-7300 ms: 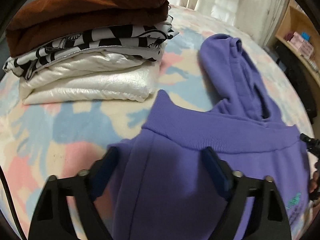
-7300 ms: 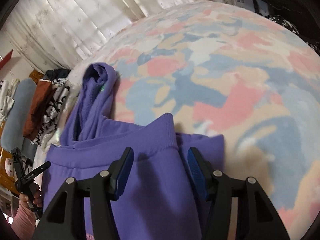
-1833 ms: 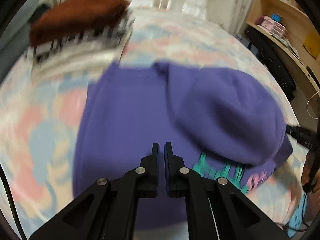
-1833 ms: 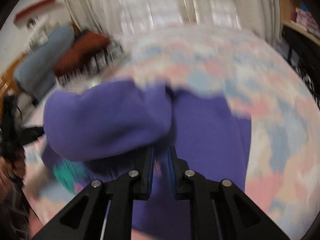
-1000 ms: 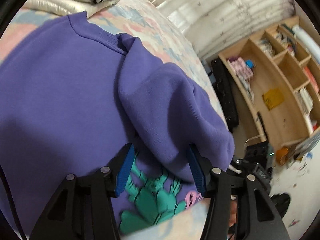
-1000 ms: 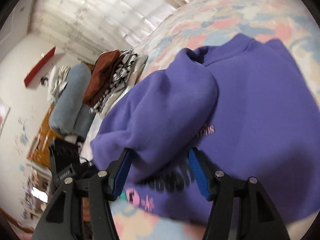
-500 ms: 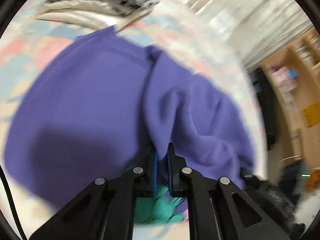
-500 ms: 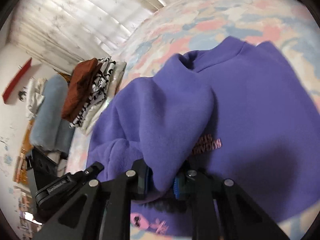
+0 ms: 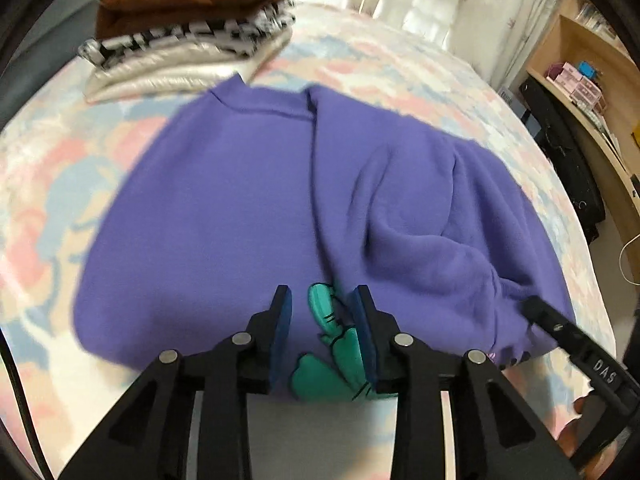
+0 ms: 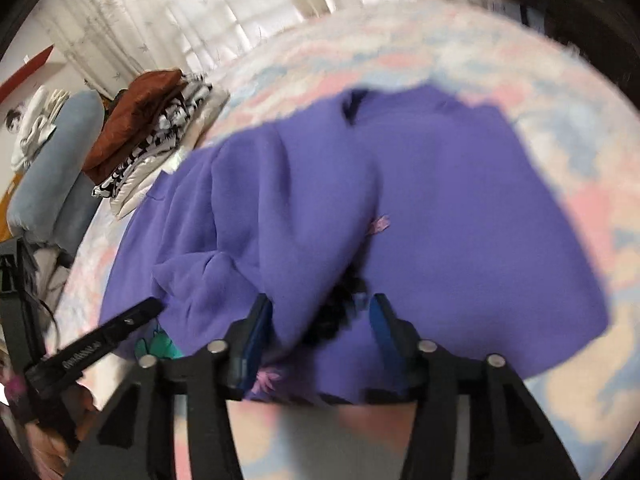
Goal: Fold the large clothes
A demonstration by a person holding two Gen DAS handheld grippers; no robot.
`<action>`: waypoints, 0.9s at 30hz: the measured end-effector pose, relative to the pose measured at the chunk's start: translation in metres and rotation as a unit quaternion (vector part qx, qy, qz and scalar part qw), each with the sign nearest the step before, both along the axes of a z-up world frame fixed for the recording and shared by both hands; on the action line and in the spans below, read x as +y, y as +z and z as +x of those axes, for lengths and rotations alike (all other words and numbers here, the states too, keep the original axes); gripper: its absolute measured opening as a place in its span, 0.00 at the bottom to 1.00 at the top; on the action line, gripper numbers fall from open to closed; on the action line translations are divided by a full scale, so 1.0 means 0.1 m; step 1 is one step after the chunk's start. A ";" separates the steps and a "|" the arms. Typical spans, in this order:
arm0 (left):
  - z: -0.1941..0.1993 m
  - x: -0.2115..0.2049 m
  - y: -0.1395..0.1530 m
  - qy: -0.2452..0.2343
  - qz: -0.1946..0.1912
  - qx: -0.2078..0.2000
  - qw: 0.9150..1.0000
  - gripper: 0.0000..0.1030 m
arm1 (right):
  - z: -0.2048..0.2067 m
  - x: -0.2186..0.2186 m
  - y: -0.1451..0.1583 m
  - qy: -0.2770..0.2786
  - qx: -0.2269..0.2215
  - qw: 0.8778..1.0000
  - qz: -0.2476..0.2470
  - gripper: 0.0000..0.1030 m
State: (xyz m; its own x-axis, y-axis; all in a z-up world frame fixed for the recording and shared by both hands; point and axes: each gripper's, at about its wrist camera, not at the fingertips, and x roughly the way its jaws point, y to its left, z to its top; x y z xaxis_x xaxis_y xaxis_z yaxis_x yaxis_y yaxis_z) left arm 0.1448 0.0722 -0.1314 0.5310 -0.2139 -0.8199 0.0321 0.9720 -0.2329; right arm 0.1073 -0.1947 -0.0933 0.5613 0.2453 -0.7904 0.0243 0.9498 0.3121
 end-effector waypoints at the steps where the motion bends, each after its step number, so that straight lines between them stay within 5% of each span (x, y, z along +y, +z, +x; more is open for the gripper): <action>1: -0.05 0.04 0.06 0.003 0.004 -0.013 1.000 0.29 | -0.06 -0.02 0.07 -0.003 -0.013 1.000 -0.013 0.50; 5: -0.13 0.08 0.29 0.000 0.008 -0.056 0.998 0.28 | -0.22 -0.05 0.31 -0.028 -0.083 0.994 -0.062 0.50; 9: 0.06 0.00 0.46 -0.030 -0.016 -0.077 0.996 0.18 | -0.09 0.04 0.43 -0.002 -0.119 0.992 -0.049 0.48; 13: 0.36 -0.31 0.49 -0.056 -0.031 -0.094 0.994 0.15 | 0.35 0.24 0.30 0.037 -0.095 0.994 -0.032 0.14; 16: 0.62 -0.45 0.32 -0.056 -0.025 -0.075 0.995 0.15 | 0.67 0.30 0.13 0.038 -0.073 0.996 -0.031 0.13; 19: 0.86 -0.46 -0.04 -0.036 0.042 -0.023 0.998 0.06 | 0.85 0.21 -0.11 0.011 -0.053 0.996 -0.067 0.00; 22: 0.84 -0.35 -0.13 -0.050 0.015 -0.032 0.998 0.04 | 0.82 -0.02 -0.24 -0.012 -0.059 0.994 -0.092 0.00; 27: 0.79 -0.19 -0.05 -0.057 -0.027 -0.022 0.998 0.04 | 0.72 -0.23 -0.16 0.002 -0.049 0.998 -0.044 0.00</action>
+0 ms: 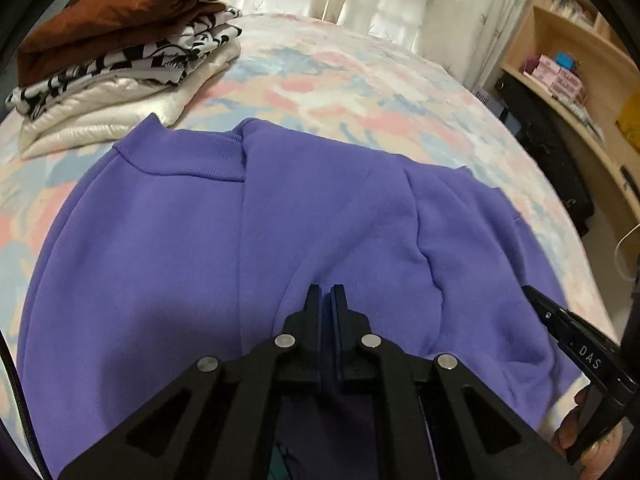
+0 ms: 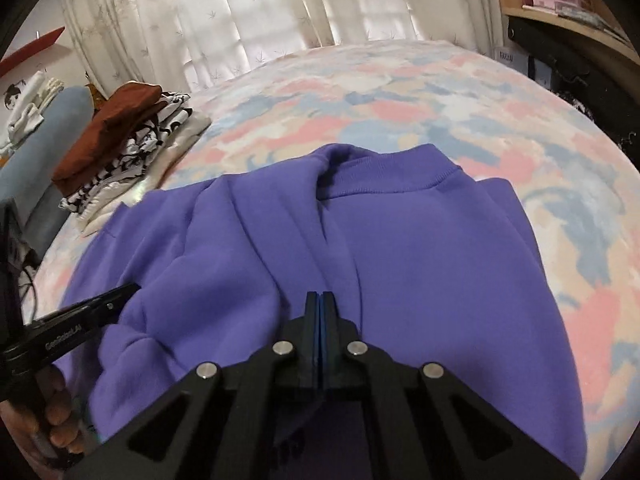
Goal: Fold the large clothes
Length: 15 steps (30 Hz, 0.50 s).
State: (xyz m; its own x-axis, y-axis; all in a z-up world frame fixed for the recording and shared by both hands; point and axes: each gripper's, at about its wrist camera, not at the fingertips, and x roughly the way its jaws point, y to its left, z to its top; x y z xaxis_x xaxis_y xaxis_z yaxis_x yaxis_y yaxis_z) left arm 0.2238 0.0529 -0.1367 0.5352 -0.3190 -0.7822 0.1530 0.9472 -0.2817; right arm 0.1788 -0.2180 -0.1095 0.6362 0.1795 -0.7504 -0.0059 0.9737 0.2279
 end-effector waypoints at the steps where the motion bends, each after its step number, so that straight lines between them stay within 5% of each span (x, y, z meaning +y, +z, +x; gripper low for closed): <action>1: -0.02 0.02 0.06 0.000 -0.007 0.001 1.000 0.06 | -0.01 0.00 0.05 0.000 0.000 1.000 0.008 0.00; 6: 0.07 -0.09 0.32 -0.002 0.005 -0.051 0.999 0.30 | 0.05 0.13 0.32 0.022 -0.022 0.999 0.029 0.03; 15: 0.85 -0.34 0.04 0.019 0.062 -0.018 0.998 0.31 | 0.99 0.49 0.17 0.027 0.010 1.000 0.010 0.03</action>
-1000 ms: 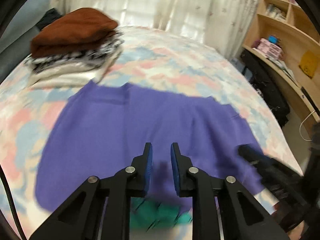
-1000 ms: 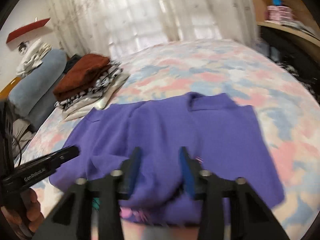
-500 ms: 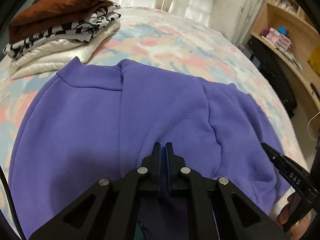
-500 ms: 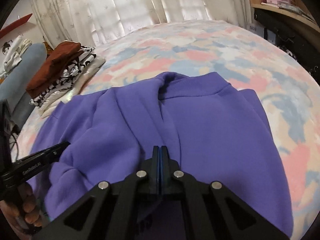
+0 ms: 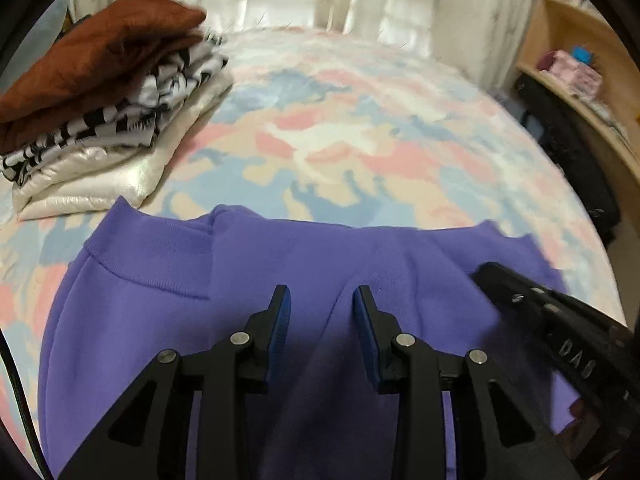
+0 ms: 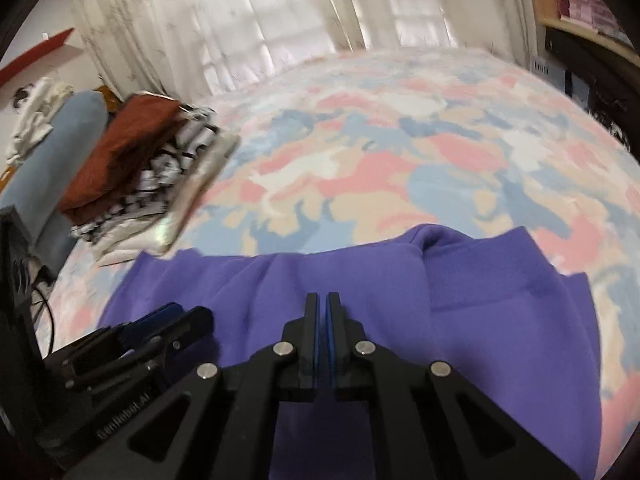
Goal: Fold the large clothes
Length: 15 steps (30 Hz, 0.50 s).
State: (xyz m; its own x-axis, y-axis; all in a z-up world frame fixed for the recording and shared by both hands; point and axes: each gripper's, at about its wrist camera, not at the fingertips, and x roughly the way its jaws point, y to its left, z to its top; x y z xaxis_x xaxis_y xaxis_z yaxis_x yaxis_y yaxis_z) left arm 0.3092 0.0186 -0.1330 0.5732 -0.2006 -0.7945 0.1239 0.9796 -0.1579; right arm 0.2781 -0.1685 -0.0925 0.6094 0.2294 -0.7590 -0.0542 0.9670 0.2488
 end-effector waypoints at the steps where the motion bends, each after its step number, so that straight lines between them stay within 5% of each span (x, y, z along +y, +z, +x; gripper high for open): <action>1: 0.04 0.01 -0.04 -0.003 0.002 -0.003 1.000 0.31 | 0.08 -0.04 -0.07 -0.010 0.014 1.000 -0.004 0.02; 8: -0.04 -0.02 -0.08 -0.042 0.035 -0.038 0.998 0.33 | 0.06 -0.50 -0.27 -0.046 0.013 0.999 -0.008 0.00; 15: -0.49 0.03 0.25 -0.048 0.018 -0.044 0.998 0.36 | -0.36 -0.41 0.08 -0.017 0.003 1.000 0.020 0.03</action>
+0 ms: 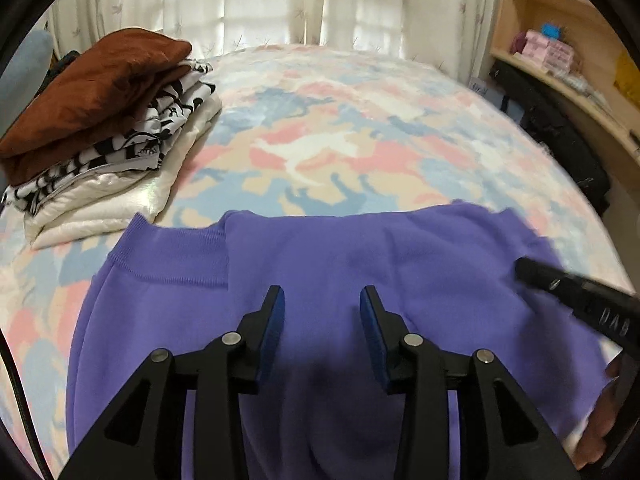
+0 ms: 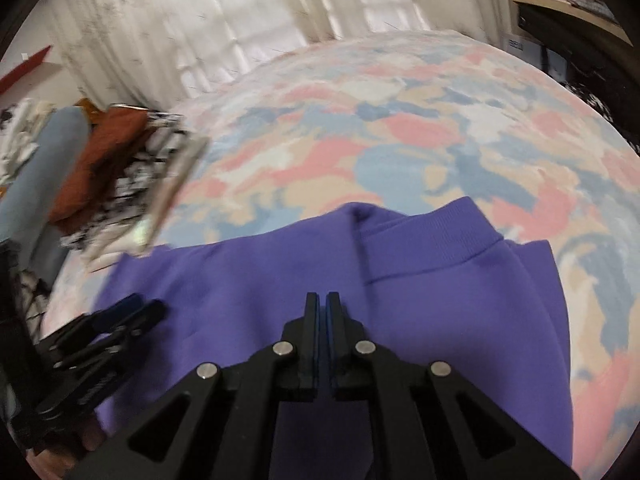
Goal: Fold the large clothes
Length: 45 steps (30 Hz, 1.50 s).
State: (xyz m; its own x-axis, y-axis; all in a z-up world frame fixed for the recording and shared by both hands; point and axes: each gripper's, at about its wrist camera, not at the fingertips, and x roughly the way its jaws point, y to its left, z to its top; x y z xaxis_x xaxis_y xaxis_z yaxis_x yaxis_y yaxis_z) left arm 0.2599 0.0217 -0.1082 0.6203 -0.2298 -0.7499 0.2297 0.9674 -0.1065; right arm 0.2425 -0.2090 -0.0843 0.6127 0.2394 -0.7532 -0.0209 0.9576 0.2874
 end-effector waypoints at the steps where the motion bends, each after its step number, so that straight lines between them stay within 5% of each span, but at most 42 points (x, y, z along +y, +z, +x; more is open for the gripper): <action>1: -0.10 0.02 0.05 -0.003 -0.009 0.000 1.000 0.37 | -0.11 0.05 0.06 0.011 -0.004 1.000 0.008 0.03; 7: -0.69 0.05 0.05 -0.009 -0.041 0.020 0.999 0.37 | -0.70 0.41 0.03 0.057 0.010 0.997 0.046 0.04; 11: -0.86 -0.01 -0.24 0.001 0.000 0.036 0.999 0.41 | -0.92 0.58 -0.22 0.059 0.018 0.998 0.020 0.04; 16: -0.86 0.02 -0.35 0.010 -0.002 0.047 0.999 0.43 | -0.95 0.68 -0.41 0.062 0.012 0.998 -0.017 0.04; 21: -0.93 0.13 -0.16 0.022 -0.024 0.060 0.998 0.43 | -0.97 0.67 -0.28 0.063 0.025 0.998 -0.016 0.04; 25: -1.16 0.27 0.07 0.044 -0.018 0.036 0.998 0.60 | -1.15 0.63 -0.04 0.058 0.006 0.998 -0.005 0.04; 34: -1.79 0.63 0.48 0.073 -0.023 -0.002 0.997 0.72 | -1.78 0.72 0.31 0.076 -0.028 0.997 0.001 0.04; 36: -1.90 0.69 0.54 0.081 -0.023 -0.009 0.996 0.74 | -1.92 0.73 0.36 0.078 -0.032 0.996 0.006 0.10; 38: -2.00 0.76 0.57 0.087 -0.024 -0.011 0.996 0.74 | -1.99 0.74 0.39 0.079 -0.036 0.996 0.004 0.29; 45: -2.28 0.97 0.58 0.099 -0.030 -0.002 0.995 0.80 | -2.25 0.75 0.51 0.079 -0.060 0.995 -0.001 0.33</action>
State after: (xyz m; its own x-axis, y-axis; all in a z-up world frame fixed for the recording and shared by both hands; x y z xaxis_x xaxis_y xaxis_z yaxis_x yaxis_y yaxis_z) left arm 0.0315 0.1190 -0.0504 0.6607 -0.1473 -0.7360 0.0364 0.9857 -0.1645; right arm 0.0172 -0.1341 -0.0334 0.6527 0.3396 -0.6772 -0.2061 0.9398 0.2725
